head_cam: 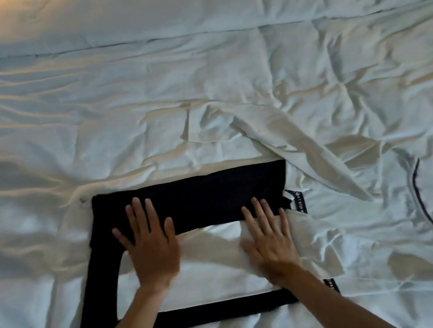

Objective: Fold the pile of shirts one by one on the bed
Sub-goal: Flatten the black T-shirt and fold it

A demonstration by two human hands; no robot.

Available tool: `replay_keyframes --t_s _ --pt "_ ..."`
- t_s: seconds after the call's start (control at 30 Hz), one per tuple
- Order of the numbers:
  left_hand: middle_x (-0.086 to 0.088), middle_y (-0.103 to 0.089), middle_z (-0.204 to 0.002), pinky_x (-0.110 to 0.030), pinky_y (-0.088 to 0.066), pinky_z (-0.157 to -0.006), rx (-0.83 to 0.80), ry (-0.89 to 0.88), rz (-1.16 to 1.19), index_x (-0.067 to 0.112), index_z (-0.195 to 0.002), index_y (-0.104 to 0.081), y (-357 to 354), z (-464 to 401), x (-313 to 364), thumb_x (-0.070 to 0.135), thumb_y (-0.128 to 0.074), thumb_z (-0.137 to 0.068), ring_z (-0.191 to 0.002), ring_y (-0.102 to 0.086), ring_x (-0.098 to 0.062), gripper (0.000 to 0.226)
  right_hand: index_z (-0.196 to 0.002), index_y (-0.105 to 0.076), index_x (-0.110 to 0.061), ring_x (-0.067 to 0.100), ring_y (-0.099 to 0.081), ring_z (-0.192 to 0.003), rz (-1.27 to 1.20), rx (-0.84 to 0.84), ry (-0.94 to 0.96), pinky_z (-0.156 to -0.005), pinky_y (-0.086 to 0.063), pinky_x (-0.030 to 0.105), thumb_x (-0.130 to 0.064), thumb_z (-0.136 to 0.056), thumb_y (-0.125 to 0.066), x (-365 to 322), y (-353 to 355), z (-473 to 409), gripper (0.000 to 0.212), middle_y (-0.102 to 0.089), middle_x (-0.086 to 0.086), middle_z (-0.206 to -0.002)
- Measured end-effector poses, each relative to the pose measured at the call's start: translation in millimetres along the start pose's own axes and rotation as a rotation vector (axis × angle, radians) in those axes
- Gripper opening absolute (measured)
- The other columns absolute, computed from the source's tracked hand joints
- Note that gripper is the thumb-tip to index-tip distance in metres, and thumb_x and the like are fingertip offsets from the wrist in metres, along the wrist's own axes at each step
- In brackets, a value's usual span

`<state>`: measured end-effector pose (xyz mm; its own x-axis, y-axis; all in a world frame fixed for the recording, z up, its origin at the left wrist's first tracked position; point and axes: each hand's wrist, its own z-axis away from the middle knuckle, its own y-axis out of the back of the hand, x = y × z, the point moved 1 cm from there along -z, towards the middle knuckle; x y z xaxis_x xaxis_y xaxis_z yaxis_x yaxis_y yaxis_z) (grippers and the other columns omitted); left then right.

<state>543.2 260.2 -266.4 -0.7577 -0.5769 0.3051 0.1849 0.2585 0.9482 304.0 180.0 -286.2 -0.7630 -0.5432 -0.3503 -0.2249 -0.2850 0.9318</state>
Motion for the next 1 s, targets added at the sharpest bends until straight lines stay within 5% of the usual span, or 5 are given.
replay_keyframes --t_s 0.13,0.27,0.4,0.67,1.0 --pt "-0.009 -0.035 -0.158 -0.050 -0.016 -0.122 0.004 -0.208 0.415 0.003 -0.146 -0.044 -27 47 122 0.022 -0.030 -0.103 -0.149 -0.026 -0.018 0.049 -0.124 -0.067 -0.012 0.012 -0.058 -0.123 -0.680 0.305 -0.098 -0.105 -0.044 0.040 -0.024 -0.098 -0.042 38 58 15 0.038 -0.065 -0.002 -0.129" --pt "-0.005 -0.031 -0.160 -0.061 -0.020 -0.116 -0.178 -0.400 0.162 0.012 -0.150 -0.041 -63 75 162 0.031 -0.030 -0.103 -0.149 -0.027 -0.023 0.052 -0.117 -0.064 -0.012 0.023 -0.054 -0.104 -0.274 0.621 -0.172 -0.090 -0.047 0.040 0.000 -0.078 -0.054 82 98 14 0.042 -0.054 0.004 -0.113" --pt "0.001 -0.024 -0.163 -0.060 -0.013 -0.119 -0.169 -0.427 -0.040 0.023 -0.154 -0.032 -77 79 160 0.040 -0.031 -0.102 -0.152 -0.017 -0.021 0.055 -0.135 -0.050 -0.012 0.030 -0.049 -0.105 0.082 0.412 -0.359 -0.084 -0.042 0.045 -0.023 -0.073 -0.069 129 103 -11 0.065 -0.052 0.010 -0.123" --pt "-0.004 -0.026 -0.163 -0.063 -0.017 -0.117 -0.086 -0.459 -0.122 0.018 -0.153 -0.036 -86 82 160 0.037 -0.032 -0.101 -0.150 -0.024 -0.026 0.056 -0.102 -0.073 -0.013 0.018 -0.059 -0.075 -0.103 0.718 -0.133 -0.058 -0.049 0.028 -0.011 -0.094 -0.063 132 124 11 0.013 -0.063 -0.001 -0.084" --pt "-0.004 -0.031 -0.161 -0.064 -0.016 -0.117 -0.032 -0.456 -0.108 0.017 -0.151 -0.041 -89 81 163 0.040 -0.034 -0.100 -0.150 -0.025 -0.025 0.056 -0.140 -0.052 -0.011 0.028 -0.032 -0.145 -0.102 0.430 -0.236 -0.115 -0.024 0.056 -0.027 -0.083 -0.052 94 69 73 0.059 -0.040 0.010 -0.153"
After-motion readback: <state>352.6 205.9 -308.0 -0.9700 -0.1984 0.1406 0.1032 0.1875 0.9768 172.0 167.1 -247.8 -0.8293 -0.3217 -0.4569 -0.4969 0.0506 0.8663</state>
